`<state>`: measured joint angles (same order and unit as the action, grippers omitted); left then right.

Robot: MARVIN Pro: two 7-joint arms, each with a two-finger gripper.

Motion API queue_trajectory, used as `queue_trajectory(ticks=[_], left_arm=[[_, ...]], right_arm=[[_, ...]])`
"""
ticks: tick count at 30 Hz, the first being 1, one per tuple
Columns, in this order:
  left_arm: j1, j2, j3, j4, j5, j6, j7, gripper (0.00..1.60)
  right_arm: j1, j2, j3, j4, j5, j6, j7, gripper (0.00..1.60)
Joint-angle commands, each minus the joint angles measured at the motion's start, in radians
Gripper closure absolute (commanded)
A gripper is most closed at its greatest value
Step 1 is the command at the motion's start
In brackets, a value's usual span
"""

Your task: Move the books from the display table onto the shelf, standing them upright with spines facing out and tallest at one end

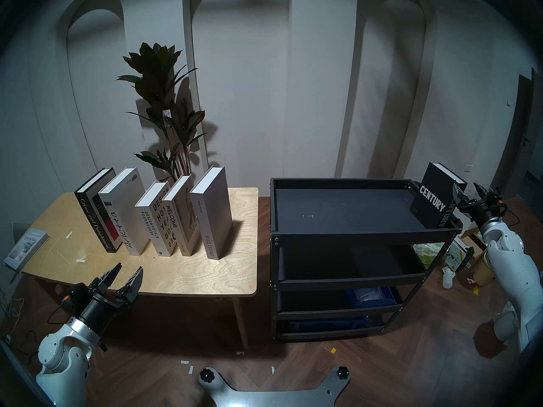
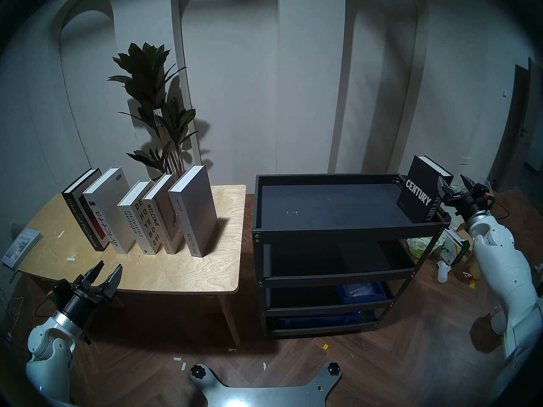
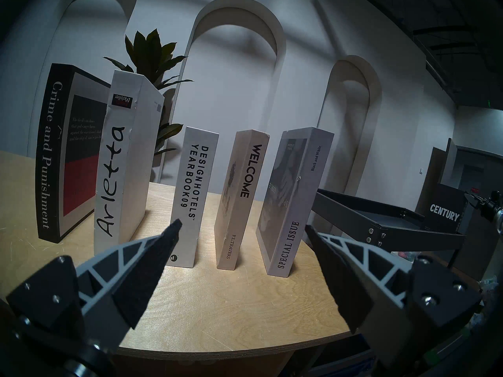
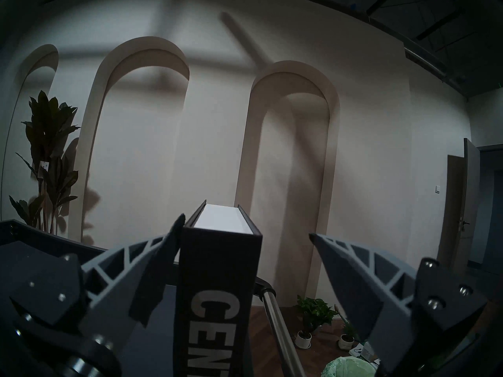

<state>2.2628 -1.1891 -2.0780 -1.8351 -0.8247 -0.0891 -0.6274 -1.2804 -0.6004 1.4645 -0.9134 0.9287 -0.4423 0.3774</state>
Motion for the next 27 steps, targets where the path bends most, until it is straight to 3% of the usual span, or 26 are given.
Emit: queue_trajectory(ticks=[1, 14, 22, 27], left_arm=[[-0.003, 0.002, -0.003, -0.016, 0.001, -0.004, -0.002, 0.00], [-0.003, 0.003, -0.003, -0.015, 0.000, -0.004, -0.003, 0.00], [-0.005, 0.003, -0.002, -0.013, 0.000, -0.003, -0.003, 0.00], [-0.006, 0.003, -0.002, -0.011, 0.000, -0.003, -0.003, 0.00]], right_arm=[[0.012, 0.007, 0.019, -0.027, 0.004, -0.017, -0.018, 0.00], [0.007, 0.001, 0.032, -0.136, 0.026, -0.030, -0.026, 0.00], [0.018, -0.053, 0.062, -0.252, 0.058, -0.140, 0.000, 0.00], [0.036, -0.108, 0.041, -0.319, 0.058, -0.190, 0.013, 0.00]])
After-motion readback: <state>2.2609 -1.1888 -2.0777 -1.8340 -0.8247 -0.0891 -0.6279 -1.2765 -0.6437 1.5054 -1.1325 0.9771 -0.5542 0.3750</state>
